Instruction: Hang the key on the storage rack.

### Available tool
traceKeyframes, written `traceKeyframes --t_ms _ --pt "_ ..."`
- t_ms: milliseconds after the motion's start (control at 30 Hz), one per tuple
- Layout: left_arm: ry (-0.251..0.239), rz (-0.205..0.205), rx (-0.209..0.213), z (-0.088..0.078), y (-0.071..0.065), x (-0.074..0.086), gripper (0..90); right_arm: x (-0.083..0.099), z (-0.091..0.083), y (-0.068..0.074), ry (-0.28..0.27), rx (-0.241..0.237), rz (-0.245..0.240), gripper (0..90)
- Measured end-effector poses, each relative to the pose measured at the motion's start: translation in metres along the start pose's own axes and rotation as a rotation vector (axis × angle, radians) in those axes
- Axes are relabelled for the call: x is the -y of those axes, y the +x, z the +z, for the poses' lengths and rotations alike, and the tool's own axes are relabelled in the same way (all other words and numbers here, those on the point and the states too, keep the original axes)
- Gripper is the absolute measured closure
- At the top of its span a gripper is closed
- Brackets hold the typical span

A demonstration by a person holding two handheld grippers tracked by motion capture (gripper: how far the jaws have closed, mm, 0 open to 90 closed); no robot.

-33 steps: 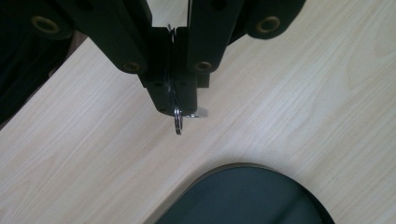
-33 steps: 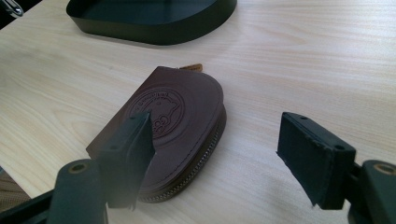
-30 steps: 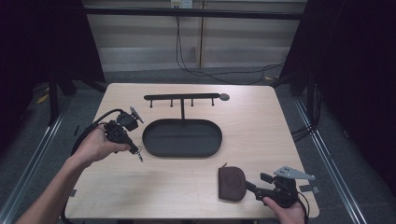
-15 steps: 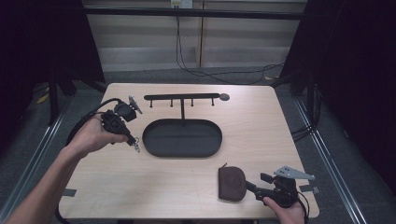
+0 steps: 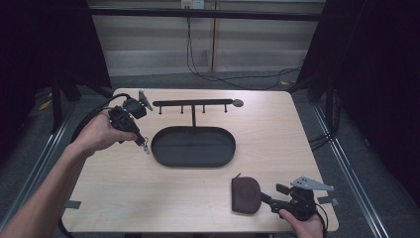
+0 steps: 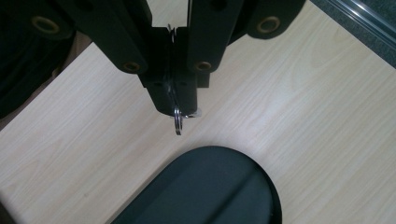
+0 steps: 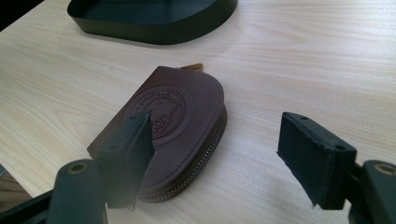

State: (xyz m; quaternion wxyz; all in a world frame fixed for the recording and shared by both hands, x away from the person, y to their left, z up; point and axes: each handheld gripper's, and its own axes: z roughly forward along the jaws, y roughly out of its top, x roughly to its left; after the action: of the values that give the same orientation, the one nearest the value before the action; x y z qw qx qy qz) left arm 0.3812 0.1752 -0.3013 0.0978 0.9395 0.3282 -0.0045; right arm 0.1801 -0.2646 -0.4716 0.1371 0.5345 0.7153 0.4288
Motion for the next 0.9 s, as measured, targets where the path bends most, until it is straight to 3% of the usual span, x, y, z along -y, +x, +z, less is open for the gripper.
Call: traceKeyframes --t_ms 367,900 --pt "0.008 -0.005 -0.003 -0.006 0.001 -0.021 89.2 0.0 0.001 0.0 0.004 -0.006 -0.003 26.3" --pt "0.031 -0.042 -0.005 -0.001 0.019 -0.051 89.1 0.0 0.001 0.001 0.005 -0.023 -0.016 26.0"
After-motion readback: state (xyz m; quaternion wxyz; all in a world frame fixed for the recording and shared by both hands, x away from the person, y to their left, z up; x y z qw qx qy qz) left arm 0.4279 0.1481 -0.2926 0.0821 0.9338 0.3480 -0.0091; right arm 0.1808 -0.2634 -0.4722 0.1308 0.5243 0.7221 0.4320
